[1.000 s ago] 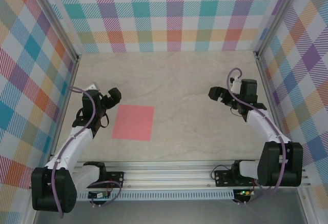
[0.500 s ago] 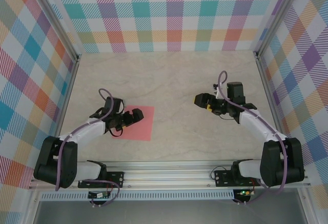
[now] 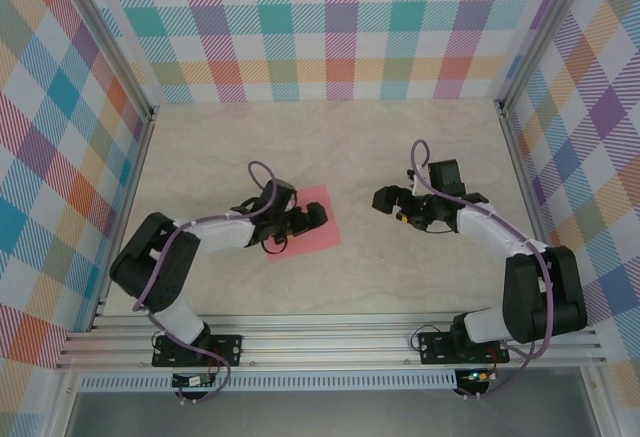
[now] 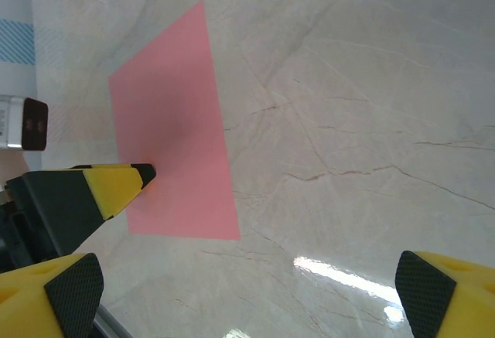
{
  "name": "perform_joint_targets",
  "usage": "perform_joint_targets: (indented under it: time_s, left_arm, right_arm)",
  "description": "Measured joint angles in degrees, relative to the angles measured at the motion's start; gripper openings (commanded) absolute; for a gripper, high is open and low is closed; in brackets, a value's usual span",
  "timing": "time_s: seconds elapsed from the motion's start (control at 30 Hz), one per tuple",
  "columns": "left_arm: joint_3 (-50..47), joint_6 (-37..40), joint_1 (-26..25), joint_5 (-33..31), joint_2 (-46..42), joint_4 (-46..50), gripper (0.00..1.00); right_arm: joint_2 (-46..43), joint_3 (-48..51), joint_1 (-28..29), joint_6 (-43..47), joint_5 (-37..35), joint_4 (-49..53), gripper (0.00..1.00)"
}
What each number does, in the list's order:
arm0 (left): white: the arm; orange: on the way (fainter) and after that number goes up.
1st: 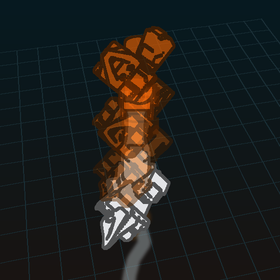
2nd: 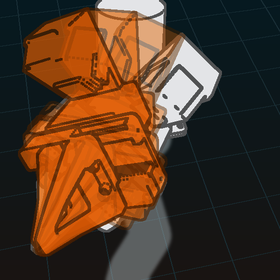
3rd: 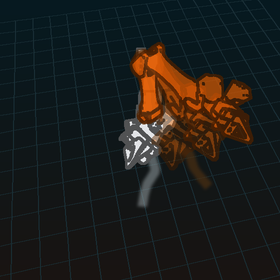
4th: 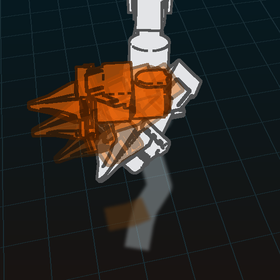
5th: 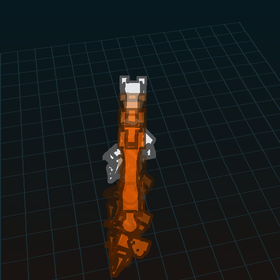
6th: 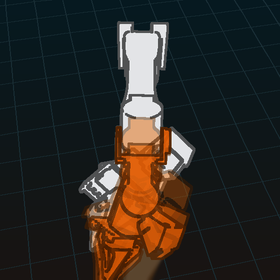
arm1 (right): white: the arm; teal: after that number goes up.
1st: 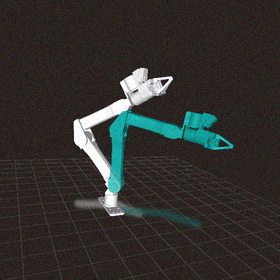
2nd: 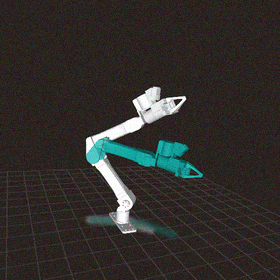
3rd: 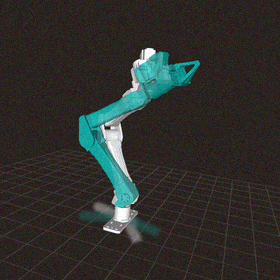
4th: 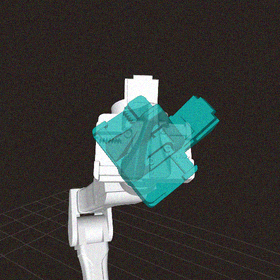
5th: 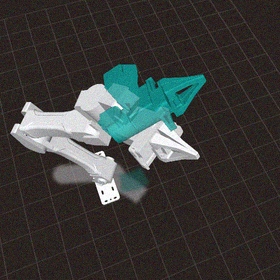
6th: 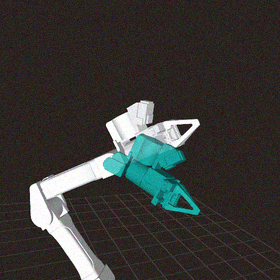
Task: Fold a paper plane with a square sheet of paper (pick it up from the middle)
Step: Move the square sheet of paper to the center of the table.
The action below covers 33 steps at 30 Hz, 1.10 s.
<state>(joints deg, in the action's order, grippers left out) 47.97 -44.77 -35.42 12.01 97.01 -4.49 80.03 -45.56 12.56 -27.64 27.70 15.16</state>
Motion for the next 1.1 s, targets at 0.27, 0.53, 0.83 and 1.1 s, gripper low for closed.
perform_joint_targets:
  time_s: [0.27,0.53,0.83,1.1]
  left_arm:
    - [2.9,-3.6,-5.7,-5.7,1.4,0.9,1.00]
    - [-6.2,-3.1,-4.3,-16.7,-20.9,10.1,1.00]
    - [-12.6,-1.0,0.0,-22.3,-34.6,15.5,1.00]
    - [-15.2,0.2,0.0,-23.3,-36.1,15.3,1.00]
  right_arm:
    - [4.3,-2.8,0.5,-1.1,1.9,1.6,0.94]
    - [15.8,-14.7,9.0,-2.7,4.8,1.1,0.75]
    - [29.7,-28.4,16.2,-3.1,5.7,3.1,0.73]
    - [38.4,-34.8,16.7,-3.5,3.3,6.7,0.73]
